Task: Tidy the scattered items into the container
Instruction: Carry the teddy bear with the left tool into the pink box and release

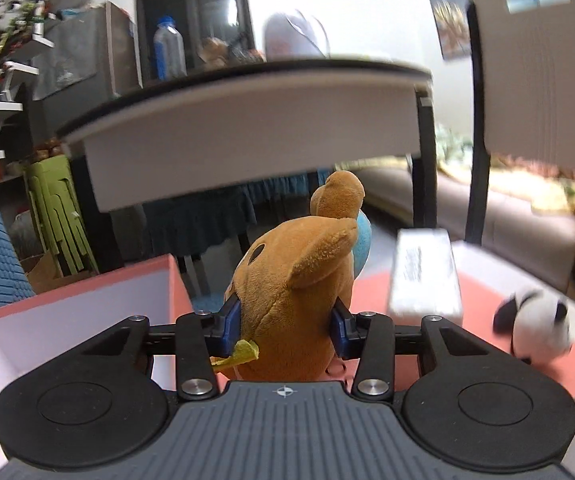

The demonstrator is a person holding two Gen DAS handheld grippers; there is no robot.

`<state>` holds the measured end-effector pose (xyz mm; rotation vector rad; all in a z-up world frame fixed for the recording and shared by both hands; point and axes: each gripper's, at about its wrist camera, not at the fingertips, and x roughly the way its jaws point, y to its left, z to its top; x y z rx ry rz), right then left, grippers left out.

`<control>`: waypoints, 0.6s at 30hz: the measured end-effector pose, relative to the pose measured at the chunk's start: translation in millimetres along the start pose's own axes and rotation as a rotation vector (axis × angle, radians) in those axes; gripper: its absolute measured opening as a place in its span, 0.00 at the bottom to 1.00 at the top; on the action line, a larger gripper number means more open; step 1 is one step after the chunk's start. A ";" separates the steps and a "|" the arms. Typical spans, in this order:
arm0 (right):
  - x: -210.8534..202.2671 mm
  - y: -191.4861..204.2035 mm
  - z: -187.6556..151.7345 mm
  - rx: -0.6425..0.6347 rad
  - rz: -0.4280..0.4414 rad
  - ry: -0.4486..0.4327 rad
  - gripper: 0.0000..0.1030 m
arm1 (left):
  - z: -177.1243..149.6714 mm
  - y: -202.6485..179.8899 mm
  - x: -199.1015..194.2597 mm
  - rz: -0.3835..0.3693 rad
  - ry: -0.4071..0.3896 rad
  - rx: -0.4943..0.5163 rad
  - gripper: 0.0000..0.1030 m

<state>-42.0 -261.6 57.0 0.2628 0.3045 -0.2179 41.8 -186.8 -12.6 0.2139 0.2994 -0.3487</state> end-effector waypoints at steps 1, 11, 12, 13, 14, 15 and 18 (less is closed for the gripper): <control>0.4 1.3 0.0 -0.003 0.001 -0.001 1.00 | 2.1 3.9 -4.2 0.000 -0.019 -0.015 0.47; 8.1 16.7 -0.4 -0.025 0.018 -0.002 1.00 | 15.1 41.3 -42.7 -0.017 -0.114 -0.137 0.47; 9.4 18.5 -0.4 -0.026 0.021 -0.002 1.00 | 15.6 46.2 -46.5 -0.014 -0.123 -0.146 0.47; 10.6 20.3 -0.3 -0.027 0.024 -0.003 1.00 | 16.1 51.1 -50.4 -0.010 -0.132 -0.155 0.47; 11.9 22.0 -0.2 -0.027 0.028 -0.003 1.00 | 16.4 56.5 -54.0 -0.008 -0.138 -0.167 0.47; 13.1 23.8 -0.1 -0.028 0.031 -0.004 1.00 | 16.8 61.9 -57.5 -0.006 -0.144 -0.180 0.47; 16.9 29.1 0.1 -0.030 0.041 -0.006 1.00 | 17.1 78.4 -68.3 0.004 -0.158 -0.211 0.47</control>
